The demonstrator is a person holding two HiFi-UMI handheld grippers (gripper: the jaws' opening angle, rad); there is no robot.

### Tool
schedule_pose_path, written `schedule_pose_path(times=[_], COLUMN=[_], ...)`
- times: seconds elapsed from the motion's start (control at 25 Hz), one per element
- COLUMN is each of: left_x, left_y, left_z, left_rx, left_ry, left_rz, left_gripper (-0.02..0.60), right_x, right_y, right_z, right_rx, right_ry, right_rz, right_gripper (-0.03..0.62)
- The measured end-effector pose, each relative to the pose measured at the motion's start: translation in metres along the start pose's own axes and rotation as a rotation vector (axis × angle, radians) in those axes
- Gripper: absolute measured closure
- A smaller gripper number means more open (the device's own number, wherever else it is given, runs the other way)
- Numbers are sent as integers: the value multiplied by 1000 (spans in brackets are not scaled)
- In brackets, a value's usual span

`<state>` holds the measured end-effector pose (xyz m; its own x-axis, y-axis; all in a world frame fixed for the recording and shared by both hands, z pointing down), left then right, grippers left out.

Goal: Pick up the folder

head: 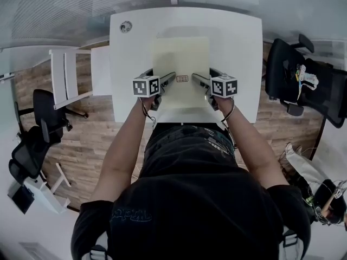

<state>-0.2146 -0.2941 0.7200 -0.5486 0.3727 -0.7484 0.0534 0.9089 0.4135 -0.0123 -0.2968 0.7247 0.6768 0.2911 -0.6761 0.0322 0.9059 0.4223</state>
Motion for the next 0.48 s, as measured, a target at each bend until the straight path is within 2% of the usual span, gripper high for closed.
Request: schedule_pose_path(times=[0.24,0.48], left_x=[19,49], left_y=[-8,-23], left_z=[13,31], left_rx=[-51,-109], left_ry=[9,43], left_rz=[36,113], left_gripper=[115,115], right_x=[17,45], right_y=[-8,-22], right_z=[-19,-48], right_rx=[63,101], right_ry=[24,49], right_rz=[54,157], right_gripper=[229,229])
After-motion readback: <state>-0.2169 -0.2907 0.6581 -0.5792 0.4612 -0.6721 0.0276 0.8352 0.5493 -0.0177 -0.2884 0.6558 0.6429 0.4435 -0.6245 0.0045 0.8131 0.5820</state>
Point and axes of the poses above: the fingertips, and each gripper's own axes: x backward along the fingers, z to its right, y out of its underside, the point moved 4 cm from there along x, backward along the fingers, and after that the axes turned 1 degree about -x, right-handed, at the moved point
